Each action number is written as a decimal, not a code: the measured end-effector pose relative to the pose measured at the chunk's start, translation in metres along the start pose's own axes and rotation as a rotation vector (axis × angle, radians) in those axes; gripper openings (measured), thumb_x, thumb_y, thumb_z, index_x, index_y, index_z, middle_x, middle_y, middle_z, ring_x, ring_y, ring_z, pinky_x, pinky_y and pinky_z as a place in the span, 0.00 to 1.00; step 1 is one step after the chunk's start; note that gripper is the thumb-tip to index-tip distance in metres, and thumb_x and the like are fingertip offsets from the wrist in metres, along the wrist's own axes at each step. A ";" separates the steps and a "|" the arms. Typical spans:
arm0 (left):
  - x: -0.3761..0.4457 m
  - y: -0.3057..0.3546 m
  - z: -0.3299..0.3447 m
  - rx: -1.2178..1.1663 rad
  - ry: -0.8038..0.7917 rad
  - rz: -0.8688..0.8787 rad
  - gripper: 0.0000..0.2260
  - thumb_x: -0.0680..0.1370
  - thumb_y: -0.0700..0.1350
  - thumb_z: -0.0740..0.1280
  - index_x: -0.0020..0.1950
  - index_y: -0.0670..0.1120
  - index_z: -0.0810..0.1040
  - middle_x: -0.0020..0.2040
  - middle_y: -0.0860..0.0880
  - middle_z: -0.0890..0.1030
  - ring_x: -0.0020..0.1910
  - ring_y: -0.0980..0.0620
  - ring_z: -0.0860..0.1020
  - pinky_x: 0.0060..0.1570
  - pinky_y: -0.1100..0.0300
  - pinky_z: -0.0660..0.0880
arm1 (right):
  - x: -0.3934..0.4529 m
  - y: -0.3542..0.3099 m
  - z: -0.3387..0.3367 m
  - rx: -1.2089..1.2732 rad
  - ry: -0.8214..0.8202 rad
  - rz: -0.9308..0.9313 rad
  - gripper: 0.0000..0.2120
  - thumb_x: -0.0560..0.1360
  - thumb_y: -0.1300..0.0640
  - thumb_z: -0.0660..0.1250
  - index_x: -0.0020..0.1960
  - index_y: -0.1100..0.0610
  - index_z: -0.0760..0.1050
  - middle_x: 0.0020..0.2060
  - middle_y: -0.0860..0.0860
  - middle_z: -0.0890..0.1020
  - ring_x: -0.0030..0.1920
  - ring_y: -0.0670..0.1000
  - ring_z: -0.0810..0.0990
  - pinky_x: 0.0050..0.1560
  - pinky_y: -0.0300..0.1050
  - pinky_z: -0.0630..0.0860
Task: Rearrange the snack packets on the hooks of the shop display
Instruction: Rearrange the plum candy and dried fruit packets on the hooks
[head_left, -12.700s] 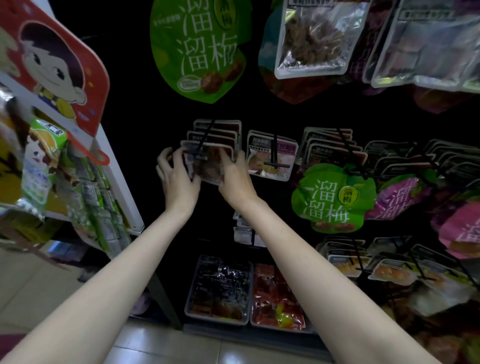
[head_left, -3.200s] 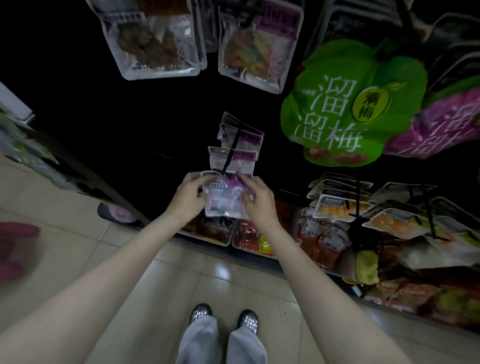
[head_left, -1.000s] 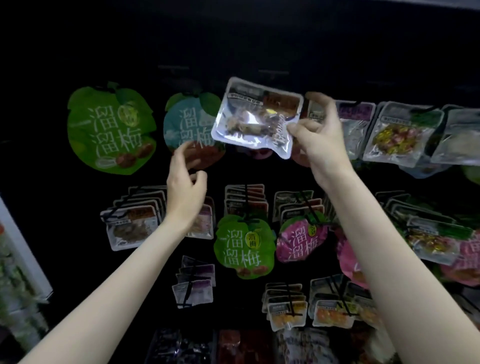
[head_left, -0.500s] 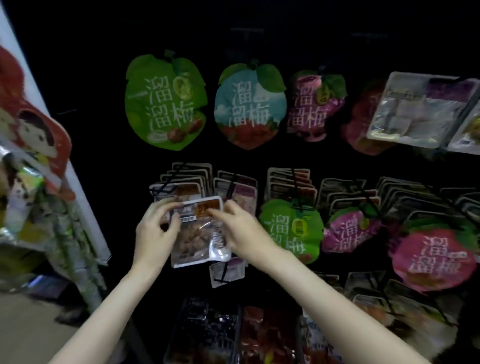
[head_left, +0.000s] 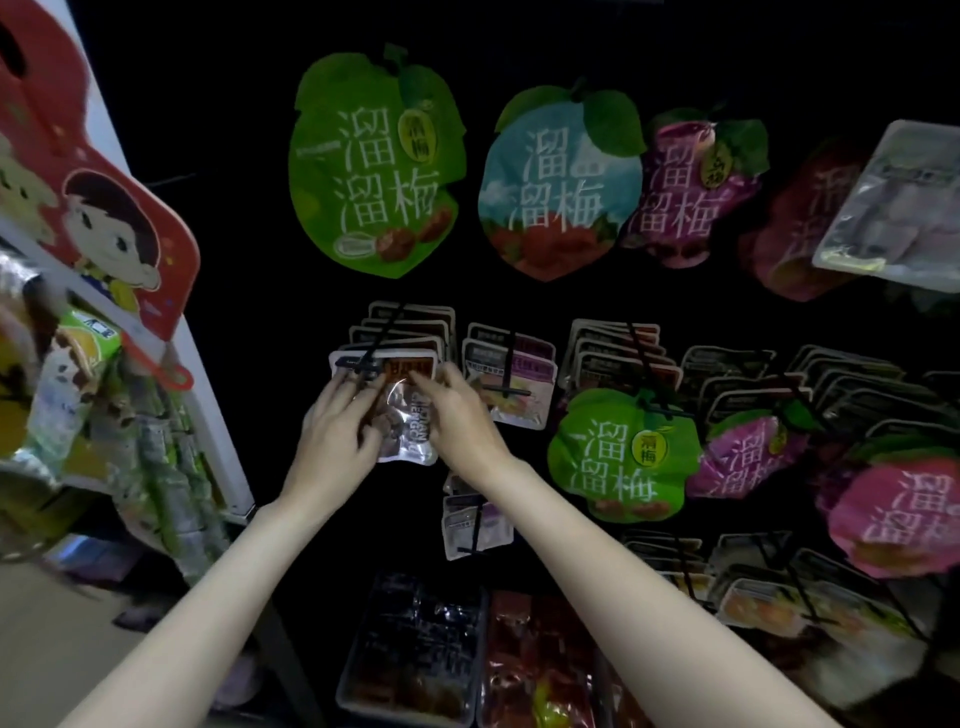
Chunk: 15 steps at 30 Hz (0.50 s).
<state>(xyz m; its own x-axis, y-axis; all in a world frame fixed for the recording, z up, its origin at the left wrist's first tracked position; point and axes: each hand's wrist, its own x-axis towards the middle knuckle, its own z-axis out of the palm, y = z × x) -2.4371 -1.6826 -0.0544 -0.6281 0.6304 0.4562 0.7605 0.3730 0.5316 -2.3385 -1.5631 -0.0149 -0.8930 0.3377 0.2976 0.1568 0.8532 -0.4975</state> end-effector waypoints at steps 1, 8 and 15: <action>-0.001 -0.001 0.001 0.006 0.009 -0.006 0.24 0.75 0.40 0.59 0.71 0.43 0.67 0.71 0.40 0.66 0.73 0.42 0.58 0.71 0.47 0.55 | 0.000 0.000 0.000 -0.001 -0.009 -0.005 0.31 0.72 0.76 0.58 0.73 0.61 0.61 0.63 0.58 0.67 0.61 0.59 0.72 0.60 0.49 0.72; 0.001 -0.012 -0.003 0.106 -0.032 0.048 0.26 0.76 0.36 0.62 0.74 0.45 0.62 0.72 0.42 0.64 0.73 0.44 0.58 0.71 0.49 0.56 | -0.004 -0.004 0.012 0.021 -0.002 -0.004 0.30 0.72 0.75 0.59 0.72 0.61 0.63 0.64 0.58 0.67 0.62 0.60 0.72 0.62 0.51 0.71; -0.006 -0.013 0.005 0.292 -0.013 0.078 0.27 0.76 0.42 0.56 0.76 0.44 0.56 0.75 0.40 0.59 0.75 0.42 0.51 0.71 0.47 0.50 | -0.007 -0.011 0.006 -0.060 -0.043 -0.015 0.31 0.73 0.73 0.59 0.74 0.59 0.58 0.71 0.59 0.59 0.66 0.62 0.67 0.62 0.51 0.70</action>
<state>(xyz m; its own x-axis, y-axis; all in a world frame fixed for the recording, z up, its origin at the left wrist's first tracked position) -2.4418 -1.6879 -0.0676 -0.5654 0.6725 0.4775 0.8226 0.5023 0.2666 -2.3359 -1.5771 -0.0162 -0.9126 0.3080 0.2688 0.1667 0.8807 -0.4433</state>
